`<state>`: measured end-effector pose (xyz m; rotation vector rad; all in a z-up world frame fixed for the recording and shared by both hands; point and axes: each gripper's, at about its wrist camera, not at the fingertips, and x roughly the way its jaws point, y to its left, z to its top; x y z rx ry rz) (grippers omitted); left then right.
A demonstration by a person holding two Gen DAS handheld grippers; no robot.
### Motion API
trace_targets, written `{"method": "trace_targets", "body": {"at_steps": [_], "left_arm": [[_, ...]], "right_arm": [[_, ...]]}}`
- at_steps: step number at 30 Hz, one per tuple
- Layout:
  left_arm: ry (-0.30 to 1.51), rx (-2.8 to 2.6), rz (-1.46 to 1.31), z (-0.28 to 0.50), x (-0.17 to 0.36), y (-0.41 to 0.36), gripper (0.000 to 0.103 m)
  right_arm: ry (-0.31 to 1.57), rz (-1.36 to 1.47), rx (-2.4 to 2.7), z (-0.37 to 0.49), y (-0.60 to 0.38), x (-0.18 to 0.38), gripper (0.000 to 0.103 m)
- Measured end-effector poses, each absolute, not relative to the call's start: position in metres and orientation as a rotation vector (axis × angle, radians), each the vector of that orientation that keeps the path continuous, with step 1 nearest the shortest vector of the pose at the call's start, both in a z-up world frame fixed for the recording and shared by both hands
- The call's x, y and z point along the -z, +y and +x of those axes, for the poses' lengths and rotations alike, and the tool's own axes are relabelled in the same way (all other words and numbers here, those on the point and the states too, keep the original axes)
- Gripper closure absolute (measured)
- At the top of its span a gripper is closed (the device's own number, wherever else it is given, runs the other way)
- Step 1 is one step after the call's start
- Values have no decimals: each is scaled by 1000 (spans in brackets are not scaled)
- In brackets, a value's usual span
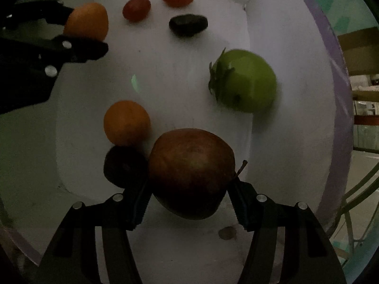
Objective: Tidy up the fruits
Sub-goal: 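Carry the small orange and apple into the white box while both tools release, then move both open tools back over the remaining fruit on the table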
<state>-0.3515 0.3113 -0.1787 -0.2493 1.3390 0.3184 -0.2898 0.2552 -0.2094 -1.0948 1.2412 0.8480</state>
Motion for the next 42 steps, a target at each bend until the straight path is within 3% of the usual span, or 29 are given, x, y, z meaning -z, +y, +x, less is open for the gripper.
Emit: {"method": "trace_targets", "body": {"at_steps": [3, 9, 14, 17, 21, 24, 29, 36, 42], "left_arm": [[1332, -310, -245, -350, 176, 308, 36], [1336, -309, -229, -349, 171, 302, 29], [1250, -312, -269, -348, 141, 309, 20], [1156, -345, -257, -340, 102, 311, 18], [926, -357, -268, -323, 23, 301, 6], [751, -337, -269, -301, -31, 276, 2], [626, -138, -287, -231, -84, 207, 2], [702, 53, -127, -66, -64, 93, 2], [758, 64, -224, 46, -21, 74, 2]], "right_arm": [[1214, -1066, -852, -281, 265, 201, 37], [1165, -1016, -882, -286, 261, 179, 33], [1014, -890, -1009, -303, 250, 112, 32], [912, -746, -1078, -302, 228, 59, 30], [725, -522, -1058, -285, 172, -17, 18], [649, -374, -972, -265, 116, -48, 15], [610, -161, -770, -215, 26, -62, 15], [668, 27, -456, -112, -80, -39, 15], [772, 110, -317, -7, -136, -14, 15]]}}
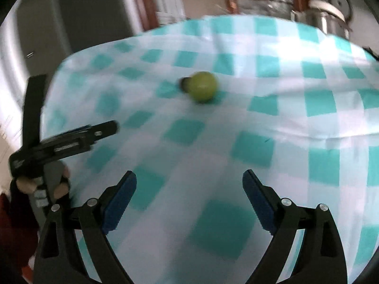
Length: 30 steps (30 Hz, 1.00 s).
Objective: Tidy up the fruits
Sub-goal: 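Move both open tools back over the remaining fruit on the table, then grasp the large green fruit with the right tool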
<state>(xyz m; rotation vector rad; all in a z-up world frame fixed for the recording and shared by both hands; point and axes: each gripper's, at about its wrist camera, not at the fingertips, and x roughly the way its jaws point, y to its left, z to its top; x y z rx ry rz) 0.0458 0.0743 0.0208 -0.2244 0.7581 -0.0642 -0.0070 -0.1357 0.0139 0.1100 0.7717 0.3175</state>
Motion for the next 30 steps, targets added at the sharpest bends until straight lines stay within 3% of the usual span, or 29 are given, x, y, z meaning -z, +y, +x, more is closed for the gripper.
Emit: {"method": "trace_targets", "body": {"at_steps": [7, 17, 19, 20, 21, 30], "left_arm": [[798, 86, -403, 67, -10, 98, 2], [761, 73, -402, 61, -12, 99, 2], [759, 77, -407, 61, -12, 99, 2], [759, 77, -408, 61, -12, 100, 2], [759, 77, -409, 61, -12, 99, 2], [807, 121, -374, 65, -10, 91, 2]], "right_arm": [[833, 129, -312, 93, -126, 1, 15], [924, -11, -304, 199, -71, 9, 15], [922, -35, -289, 203, -68, 9, 16], [913, -36, -294, 201, -69, 9, 24], [890, -30, -316, 195, -71, 7, 40], [783, 210, -199, 75, -153, 3, 40]]}}
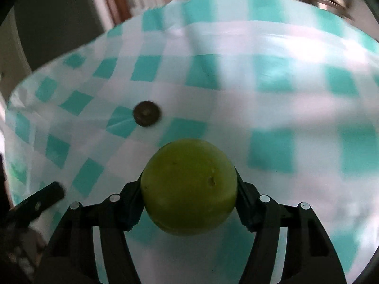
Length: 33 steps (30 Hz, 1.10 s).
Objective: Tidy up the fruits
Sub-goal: 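Grasp the large green fruit with the right tool, then grasp the dark avocado with the left tool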
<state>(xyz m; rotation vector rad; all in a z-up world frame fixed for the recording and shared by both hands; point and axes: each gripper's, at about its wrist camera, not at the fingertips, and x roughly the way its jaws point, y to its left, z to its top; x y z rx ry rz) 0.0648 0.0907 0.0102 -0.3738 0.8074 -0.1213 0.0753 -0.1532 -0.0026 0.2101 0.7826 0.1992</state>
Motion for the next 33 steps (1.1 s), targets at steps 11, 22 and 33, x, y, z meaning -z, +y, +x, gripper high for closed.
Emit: {"method": "trace_targets", "body": {"at_steps": [11, 22, 33], "left_arm": [[869, 46, 7, 161, -17, 15, 12], [920, 72, 161, 225, -5, -23, 66], [768, 158, -88, 12, -26, 6, 66]], "right_arm": [[756, 427, -212, 62, -194, 8, 39], [753, 432, -236, 64, -193, 10, 39], [757, 425, -245, 68, -191, 11, 39]]}}
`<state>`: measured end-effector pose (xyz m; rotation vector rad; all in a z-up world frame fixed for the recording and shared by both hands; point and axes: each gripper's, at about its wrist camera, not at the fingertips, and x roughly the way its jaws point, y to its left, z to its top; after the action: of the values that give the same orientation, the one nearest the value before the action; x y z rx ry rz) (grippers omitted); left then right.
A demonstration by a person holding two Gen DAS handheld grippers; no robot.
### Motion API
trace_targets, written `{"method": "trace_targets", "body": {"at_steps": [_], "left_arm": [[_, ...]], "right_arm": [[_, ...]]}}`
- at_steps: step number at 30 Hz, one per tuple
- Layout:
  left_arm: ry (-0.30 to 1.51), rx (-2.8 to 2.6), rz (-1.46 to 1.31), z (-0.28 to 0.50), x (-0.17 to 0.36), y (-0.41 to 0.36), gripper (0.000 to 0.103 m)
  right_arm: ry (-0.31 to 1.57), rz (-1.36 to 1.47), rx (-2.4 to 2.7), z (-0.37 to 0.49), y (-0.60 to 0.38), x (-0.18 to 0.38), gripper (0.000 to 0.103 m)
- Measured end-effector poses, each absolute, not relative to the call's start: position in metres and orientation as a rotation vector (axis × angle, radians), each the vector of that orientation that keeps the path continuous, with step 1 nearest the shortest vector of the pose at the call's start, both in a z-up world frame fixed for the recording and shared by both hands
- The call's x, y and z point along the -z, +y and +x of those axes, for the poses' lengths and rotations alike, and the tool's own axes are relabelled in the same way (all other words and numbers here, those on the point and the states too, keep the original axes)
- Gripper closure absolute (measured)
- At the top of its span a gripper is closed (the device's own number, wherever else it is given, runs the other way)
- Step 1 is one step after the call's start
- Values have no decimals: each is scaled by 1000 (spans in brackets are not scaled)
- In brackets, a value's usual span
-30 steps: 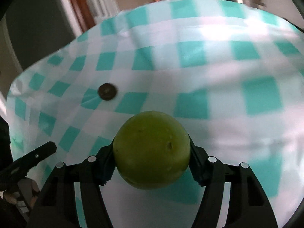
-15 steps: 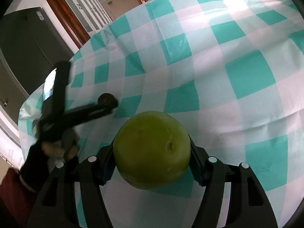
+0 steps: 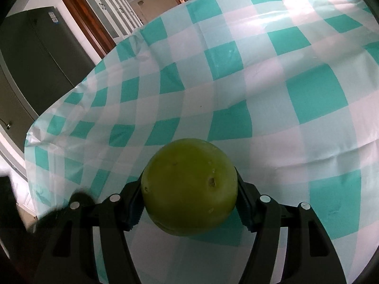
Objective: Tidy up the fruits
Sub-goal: 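Grasp the dark avocado with the left tool, then carry the avocado and green fruit into the white box while both tools release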
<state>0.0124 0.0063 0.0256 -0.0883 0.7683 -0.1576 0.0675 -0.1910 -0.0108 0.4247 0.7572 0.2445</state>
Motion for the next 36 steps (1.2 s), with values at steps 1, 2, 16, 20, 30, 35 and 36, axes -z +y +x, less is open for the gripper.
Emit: {"method": "trace_targets", "body": {"at_steps": [1, 2, 16, 20, 30, 35, 36], "left_arm": [[763, 156, -95, 5, -23, 10, 66], [764, 158, -104, 2, -21, 14, 66], [863, 119, -185, 6, -10, 22, 66], [866, 96, -130, -31, -11, 30, 66], [806, 48, -29, -135, -23, 66, 66], [763, 35, 6, -171, -30, 85, 66], [748, 27, 14, -180, -31, 91, 66]], "right_arm": [[757, 425, -245, 68, -191, 11, 39], [757, 426, -246, 68, -191, 11, 39], [778, 407, -218, 64, -187, 9, 39], [783, 396, -173, 26, -174, 4, 39], [763, 290, -227, -98, -111, -13, 39], [742, 175, -308, -135, -74, -30, 39], [737, 152, -325, -140, -67, -33, 39]]}}
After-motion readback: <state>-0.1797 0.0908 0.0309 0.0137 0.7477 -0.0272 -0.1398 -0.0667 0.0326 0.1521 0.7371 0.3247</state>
